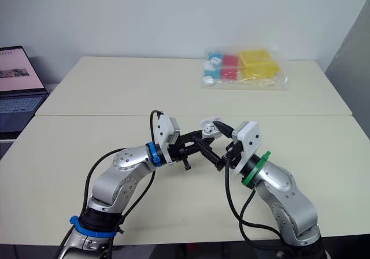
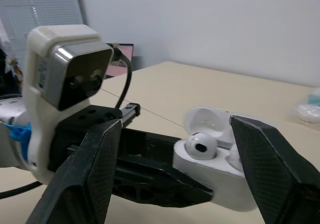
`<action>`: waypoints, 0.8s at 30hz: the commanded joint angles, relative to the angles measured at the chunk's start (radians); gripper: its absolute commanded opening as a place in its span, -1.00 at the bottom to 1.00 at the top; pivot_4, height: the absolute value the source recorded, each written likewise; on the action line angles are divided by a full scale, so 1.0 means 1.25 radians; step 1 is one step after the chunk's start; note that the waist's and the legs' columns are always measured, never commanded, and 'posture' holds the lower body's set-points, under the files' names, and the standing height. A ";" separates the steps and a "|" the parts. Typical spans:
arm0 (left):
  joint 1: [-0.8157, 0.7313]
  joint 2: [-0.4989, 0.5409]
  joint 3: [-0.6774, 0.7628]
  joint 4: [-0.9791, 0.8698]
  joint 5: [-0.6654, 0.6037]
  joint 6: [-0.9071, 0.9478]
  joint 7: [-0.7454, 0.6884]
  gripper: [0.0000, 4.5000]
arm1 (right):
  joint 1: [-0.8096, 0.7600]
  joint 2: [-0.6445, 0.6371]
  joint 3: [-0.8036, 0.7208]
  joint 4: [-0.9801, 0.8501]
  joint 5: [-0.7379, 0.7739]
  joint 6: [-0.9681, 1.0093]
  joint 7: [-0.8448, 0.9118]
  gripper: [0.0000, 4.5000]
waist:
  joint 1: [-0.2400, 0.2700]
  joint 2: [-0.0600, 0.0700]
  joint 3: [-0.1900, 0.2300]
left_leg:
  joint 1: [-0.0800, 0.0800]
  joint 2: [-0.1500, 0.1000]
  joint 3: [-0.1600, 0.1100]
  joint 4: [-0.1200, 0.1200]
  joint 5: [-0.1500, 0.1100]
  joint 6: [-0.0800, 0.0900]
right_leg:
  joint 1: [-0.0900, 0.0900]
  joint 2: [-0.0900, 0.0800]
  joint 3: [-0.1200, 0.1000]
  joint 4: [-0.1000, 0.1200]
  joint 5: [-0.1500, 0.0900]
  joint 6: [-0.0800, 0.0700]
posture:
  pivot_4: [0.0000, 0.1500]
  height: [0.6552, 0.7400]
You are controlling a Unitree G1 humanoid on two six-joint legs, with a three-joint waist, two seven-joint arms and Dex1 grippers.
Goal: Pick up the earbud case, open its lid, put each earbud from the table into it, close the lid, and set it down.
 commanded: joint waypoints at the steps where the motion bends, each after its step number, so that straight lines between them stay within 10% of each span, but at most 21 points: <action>1: -0.005 -0.005 0.005 -0.039 -0.013 -0.024 -0.006 -0.65 | 0.004 -0.011 -0.027 -0.039 0.012 0.007 -0.004 0.60 | 0.000 0.000 0.000 | 0.000 0.000 0.000 0.000 0.000 0.000 | 0.000 0.000 0.000 0.000 0.000 0.000 | 1.00 1.00; 18: -0.007 0.003 -0.004 -0.027 -0.011 -0.042 -0.028 -0.65 | -0.235 -0.304 -0.241 -0.007 0.289 0.216 0.111 0.60 | 0.000 0.000 0.000 | 0.000 0.000 0.000 0.000 0.000 0.000 | 0.000 0.000 -0.001 -0.001 0.000 0.000 | 1.00 1.00; 24: -0.012 0.003 -0.023 -0.017 -0.004 -0.066 -0.063 -0.65 | -0.459 -0.430 -0.067 0.258 0.114 0.172 0.291 -0.12 | -0.002 0.000 0.000 | -0.001 -0.001 0.002 -0.001 0.000 0.000 | -0.001 0.000 0.001 -0.002 0.000 0.000 | 1.00 1.00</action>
